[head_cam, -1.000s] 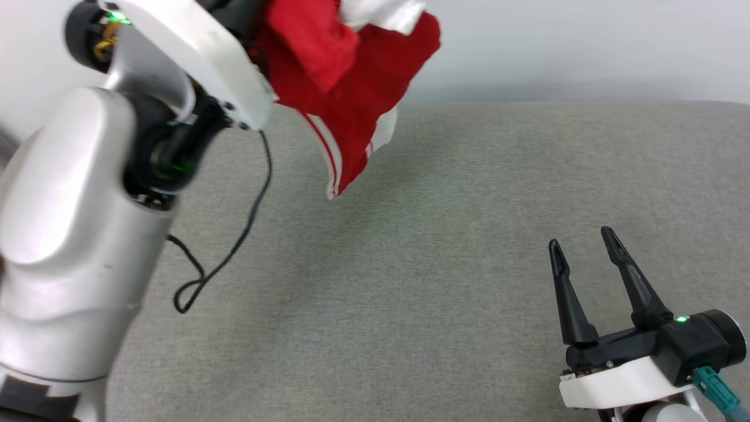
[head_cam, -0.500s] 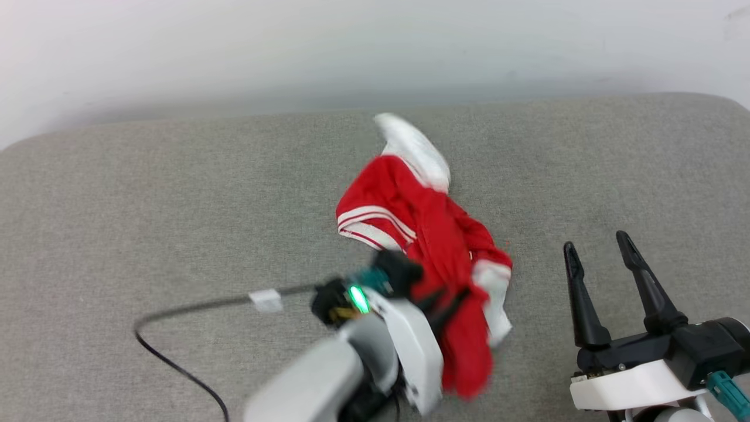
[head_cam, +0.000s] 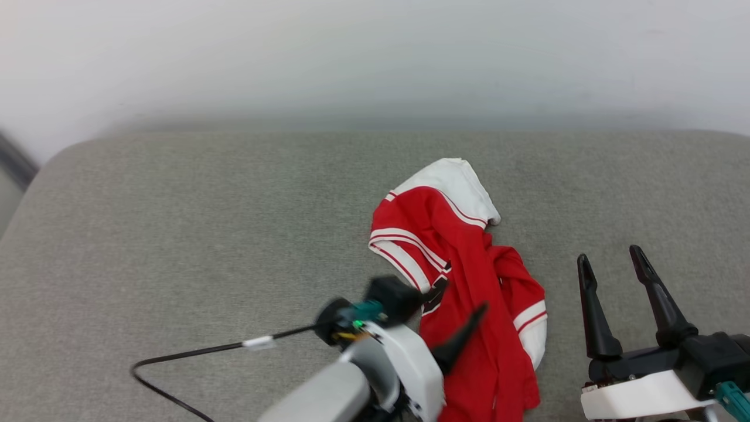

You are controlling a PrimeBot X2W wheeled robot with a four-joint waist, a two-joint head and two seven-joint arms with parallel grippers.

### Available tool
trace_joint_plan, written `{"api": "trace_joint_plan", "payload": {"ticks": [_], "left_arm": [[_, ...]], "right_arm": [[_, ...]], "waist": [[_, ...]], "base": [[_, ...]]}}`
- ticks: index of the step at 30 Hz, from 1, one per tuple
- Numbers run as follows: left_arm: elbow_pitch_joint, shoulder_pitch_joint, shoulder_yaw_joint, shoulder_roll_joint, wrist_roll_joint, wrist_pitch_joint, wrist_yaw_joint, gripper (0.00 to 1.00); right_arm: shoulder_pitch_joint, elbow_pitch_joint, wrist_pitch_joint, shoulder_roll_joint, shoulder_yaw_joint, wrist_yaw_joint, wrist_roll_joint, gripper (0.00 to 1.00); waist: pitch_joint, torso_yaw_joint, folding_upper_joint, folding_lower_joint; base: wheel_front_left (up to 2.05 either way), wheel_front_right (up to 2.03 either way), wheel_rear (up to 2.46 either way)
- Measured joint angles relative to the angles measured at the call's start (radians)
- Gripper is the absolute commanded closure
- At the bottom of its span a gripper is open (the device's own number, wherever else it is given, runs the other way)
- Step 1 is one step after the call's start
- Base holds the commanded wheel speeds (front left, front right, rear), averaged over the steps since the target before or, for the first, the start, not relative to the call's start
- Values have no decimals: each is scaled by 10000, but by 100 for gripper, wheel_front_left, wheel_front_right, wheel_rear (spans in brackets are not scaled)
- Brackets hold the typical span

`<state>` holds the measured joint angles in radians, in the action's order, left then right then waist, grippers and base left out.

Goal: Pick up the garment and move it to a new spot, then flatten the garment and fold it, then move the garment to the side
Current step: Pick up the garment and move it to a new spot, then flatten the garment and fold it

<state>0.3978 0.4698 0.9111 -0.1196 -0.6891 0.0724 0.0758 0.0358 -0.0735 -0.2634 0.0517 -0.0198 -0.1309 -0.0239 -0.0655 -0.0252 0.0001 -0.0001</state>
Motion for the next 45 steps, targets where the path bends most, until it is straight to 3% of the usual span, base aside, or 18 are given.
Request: {"api": "trace_joint_plan", "payload": {"ticks": [7, 14, 18, 22, 32, 36, 40, 45], "left_arm": [[-662, 64, -1375, -1189, 318, 1563, -876, 0], [-2263, -1541, -2959, -2034, 917, 1877, -1756, 0], [-3266, -2931, -3710, -2027, 1739, 1894, -1965, 0], [-3818, -4083, -4395, -1557, 2479, 1906, -2017, 0], [-4079, -4828, -5440, -610, 3653, 1906, -1149, 0], [-4059, -4718, -5743, -326, 3900, 1906, -825, 0], [-4057, -4549, -6048, -48, 4080, 1906, -577, 0], [-3940, -4220, -6291, 226, 4305, 1906, -224, 0]], "right_arm": [[136, -10, 0, 0, 188, 0, -36, 0], [376, -94, 0, 0, 148, 0, -54, 0], [505, -159, 0, 0, 115, 0, -111, 0], [523, -184, 0, -2, 35, 0, -130, 0], [674, 21, 255, 0, -222, 0, -374, 0], [139, -282, 1616, 128, -558, 0, -353, 0], [-971, -564, 3960, 1360, -1580, 0, -851, 0], [-2770, -347, 7783, 2984, -3248, 0, -2579, 0]], "waist": [[434, -414, 0, 0], [790, -651, 0, 0], [791, -689, 0, 1], [766, -697, 0, 0], [706, -879, 0, 1], [442, -1032, 0, 1], [49, -1271, 0, 2], [-525, -1688, 0, 3]], "base": [[0, 0, 0], [0, 0, 0], [0, 0, 0], [0, 0, 0], [0, 0, 0], [0, 0, 0], [0, 0, 0], [0, 0, 0]]}}
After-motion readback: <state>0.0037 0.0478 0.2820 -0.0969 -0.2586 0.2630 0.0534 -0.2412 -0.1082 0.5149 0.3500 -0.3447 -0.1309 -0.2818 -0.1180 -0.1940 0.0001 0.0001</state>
